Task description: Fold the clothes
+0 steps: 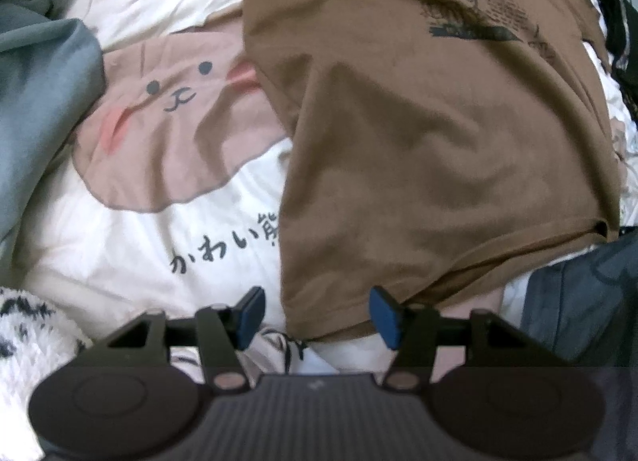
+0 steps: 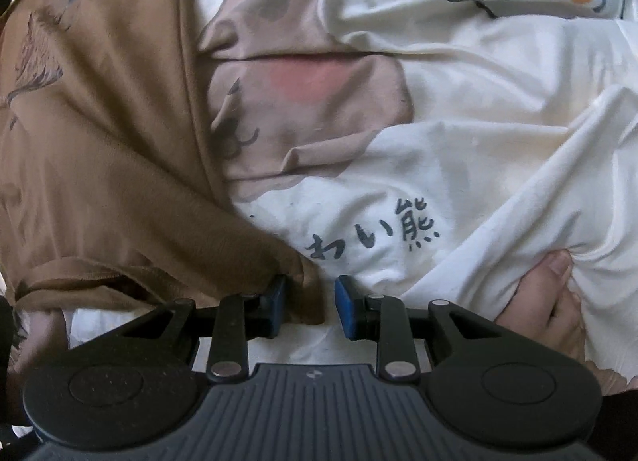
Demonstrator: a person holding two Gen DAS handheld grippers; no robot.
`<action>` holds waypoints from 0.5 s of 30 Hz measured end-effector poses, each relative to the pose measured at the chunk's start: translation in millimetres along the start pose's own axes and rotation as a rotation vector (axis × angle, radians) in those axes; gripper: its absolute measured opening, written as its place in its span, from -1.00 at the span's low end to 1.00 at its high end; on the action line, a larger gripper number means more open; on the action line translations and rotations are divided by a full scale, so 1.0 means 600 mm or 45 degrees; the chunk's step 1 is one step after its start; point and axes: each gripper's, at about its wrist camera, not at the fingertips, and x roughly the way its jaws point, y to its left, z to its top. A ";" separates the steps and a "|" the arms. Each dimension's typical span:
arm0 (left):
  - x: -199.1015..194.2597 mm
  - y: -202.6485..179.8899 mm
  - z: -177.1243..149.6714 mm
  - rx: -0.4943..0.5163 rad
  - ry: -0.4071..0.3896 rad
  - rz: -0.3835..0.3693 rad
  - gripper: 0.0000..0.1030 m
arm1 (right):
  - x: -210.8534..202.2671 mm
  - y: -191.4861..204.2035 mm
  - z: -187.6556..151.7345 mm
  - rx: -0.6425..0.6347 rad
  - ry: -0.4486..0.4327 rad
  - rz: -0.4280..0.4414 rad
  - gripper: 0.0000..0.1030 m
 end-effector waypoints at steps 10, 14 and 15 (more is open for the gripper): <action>0.003 0.005 -0.006 -0.003 0.012 0.010 0.18 | -0.009 0.012 0.002 -0.067 0.012 0.008 -0.34; 0.003 0.027 0.003 0.041 0.018 0.011 0.18 | -0.006 0.015 0.000 -0.059 0.011 0.005 -0.34; 0.004 0.030 0.004 0.050 0.019 0.011 0.18 | -0.003 0.023 -0.006 -0.065 0.010 0.001 -0.34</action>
